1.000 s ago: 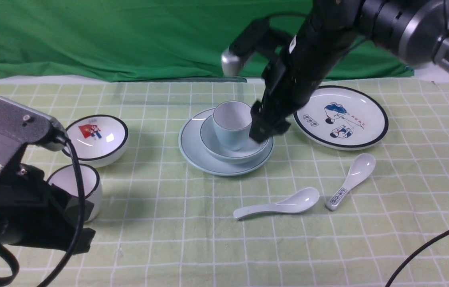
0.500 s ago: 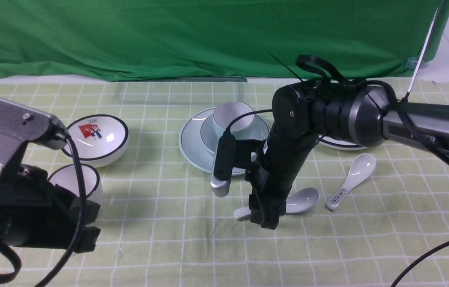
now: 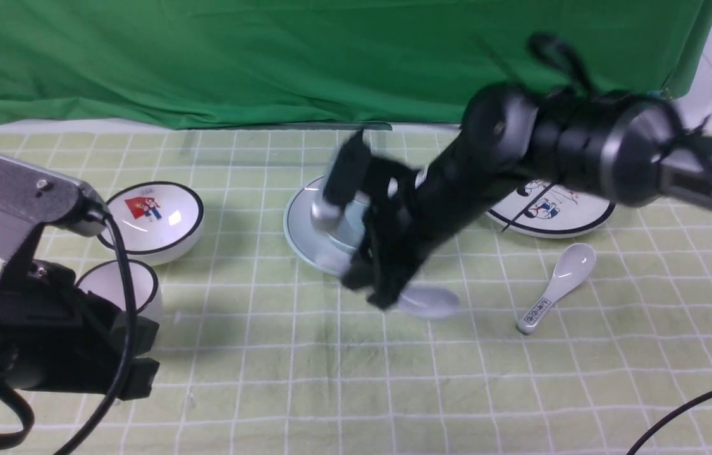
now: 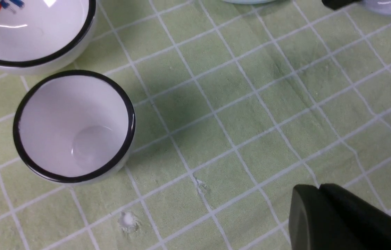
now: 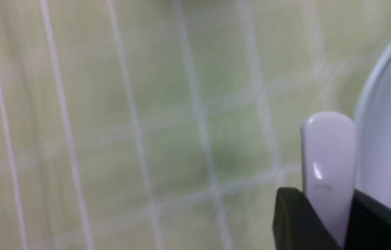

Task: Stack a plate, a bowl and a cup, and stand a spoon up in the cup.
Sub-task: Use the right arm to put the blue soup spoon into the blue teacup in the middle

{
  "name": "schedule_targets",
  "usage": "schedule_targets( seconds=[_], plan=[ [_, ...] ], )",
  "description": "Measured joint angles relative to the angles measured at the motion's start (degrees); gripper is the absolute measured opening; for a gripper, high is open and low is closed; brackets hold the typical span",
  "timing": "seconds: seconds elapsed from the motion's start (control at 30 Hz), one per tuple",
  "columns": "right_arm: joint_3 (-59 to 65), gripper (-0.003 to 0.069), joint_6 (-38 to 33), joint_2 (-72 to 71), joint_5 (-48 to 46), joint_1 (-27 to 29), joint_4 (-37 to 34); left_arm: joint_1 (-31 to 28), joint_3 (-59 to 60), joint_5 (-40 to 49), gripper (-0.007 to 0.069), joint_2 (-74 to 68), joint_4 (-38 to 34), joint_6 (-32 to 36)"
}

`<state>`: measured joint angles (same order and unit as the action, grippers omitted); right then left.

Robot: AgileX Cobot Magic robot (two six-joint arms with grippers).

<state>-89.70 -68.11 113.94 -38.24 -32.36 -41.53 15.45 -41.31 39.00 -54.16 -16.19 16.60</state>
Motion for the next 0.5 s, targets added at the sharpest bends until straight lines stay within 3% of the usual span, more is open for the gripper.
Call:
schedule_targets(
  seconds=[0.07,0.13,0.17,0.27,0.5],
  plan=[
    [0.0,0.016,-4.0,-0.5,2.5,0.7,-5.8,0.0,0.0,-0.2,-0.0029,0.0,0.0,0.0],
    [-0.1,0.016,-11.2,-0.6,10.1,1.7,-18.2,0.0,0.0,-0.6,-0.0029,0.0,0.0,0.0],
    [-0.1,0.016,-11.6,-0.6,10.1,1.6,-18.2,0.0,0.0,-0.6,-0.0029,0.0,0.0,0.0],
    [-0.2,0.016,-18.4,0.0,20.1,1.8,-28.0,0.0,0.0,-1.8,-0.0029,0.0,0.0,0.0],
    [-3.1,0.0161,-21.4,4.0,27.1,2.1,-30.5,0.0,0.0,-3.2,-0.0029,0.0,-0.1,0.0]
  ],
)
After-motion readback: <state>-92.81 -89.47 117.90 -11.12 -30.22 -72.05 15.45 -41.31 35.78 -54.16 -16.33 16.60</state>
